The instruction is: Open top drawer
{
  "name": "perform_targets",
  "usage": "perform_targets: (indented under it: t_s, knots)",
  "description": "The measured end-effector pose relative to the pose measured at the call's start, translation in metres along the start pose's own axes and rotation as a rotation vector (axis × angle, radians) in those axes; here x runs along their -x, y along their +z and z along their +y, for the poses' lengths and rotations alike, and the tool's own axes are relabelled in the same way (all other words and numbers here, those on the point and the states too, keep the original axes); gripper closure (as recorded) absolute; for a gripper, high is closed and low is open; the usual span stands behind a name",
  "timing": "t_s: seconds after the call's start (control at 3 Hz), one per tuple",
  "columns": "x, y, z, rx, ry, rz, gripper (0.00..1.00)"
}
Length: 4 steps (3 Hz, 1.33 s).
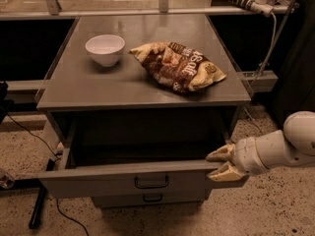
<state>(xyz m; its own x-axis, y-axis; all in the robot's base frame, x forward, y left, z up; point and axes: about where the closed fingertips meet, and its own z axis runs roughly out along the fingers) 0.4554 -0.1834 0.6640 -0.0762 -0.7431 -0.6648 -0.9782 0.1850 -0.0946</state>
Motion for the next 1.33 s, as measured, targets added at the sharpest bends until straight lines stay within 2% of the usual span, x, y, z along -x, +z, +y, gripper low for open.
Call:
perform_targets:
  t_s: [0.33, 0.67, 1.0, 1.33]
  knots:
    - [-0.004, -0.003, 0.013, 0.006, 0.015, -0.004, 0.99]
    - [-0.002, -0.005, 0.013, 0.006, 0.015, -0.004, 1.00]
    - [-0.007, -0.007, 0.031, 0.004, 0.035, -0.008, 1.00]
    - [-0.006, -0.007, 0.031, 0.004, 0.035, -0.008, 0.82]
